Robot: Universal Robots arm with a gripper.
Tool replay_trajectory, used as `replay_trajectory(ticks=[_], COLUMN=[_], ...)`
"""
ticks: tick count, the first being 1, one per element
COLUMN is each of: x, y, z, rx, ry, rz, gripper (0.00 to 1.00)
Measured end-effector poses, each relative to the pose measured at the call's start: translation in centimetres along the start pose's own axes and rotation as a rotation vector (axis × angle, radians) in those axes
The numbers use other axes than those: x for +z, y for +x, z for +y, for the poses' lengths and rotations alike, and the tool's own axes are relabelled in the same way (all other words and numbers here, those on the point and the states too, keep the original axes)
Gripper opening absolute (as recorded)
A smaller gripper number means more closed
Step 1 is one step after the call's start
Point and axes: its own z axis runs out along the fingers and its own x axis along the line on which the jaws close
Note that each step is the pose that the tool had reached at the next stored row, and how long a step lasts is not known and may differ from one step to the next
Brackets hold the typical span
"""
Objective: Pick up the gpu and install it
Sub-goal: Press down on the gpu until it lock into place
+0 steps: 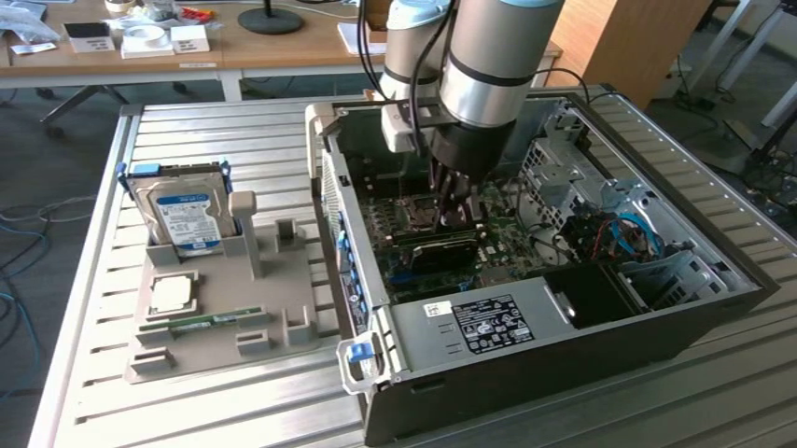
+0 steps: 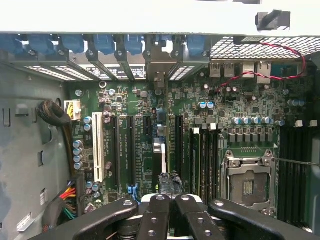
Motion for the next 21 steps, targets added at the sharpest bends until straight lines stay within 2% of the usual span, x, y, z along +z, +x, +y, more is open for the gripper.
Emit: replay_trajectory(ticks=[21], x=[0.22], y=[0.08], z=[0.0], rx=[0.0], ry=[-0.0002], rz=[0.0002], gripper=[0.11])
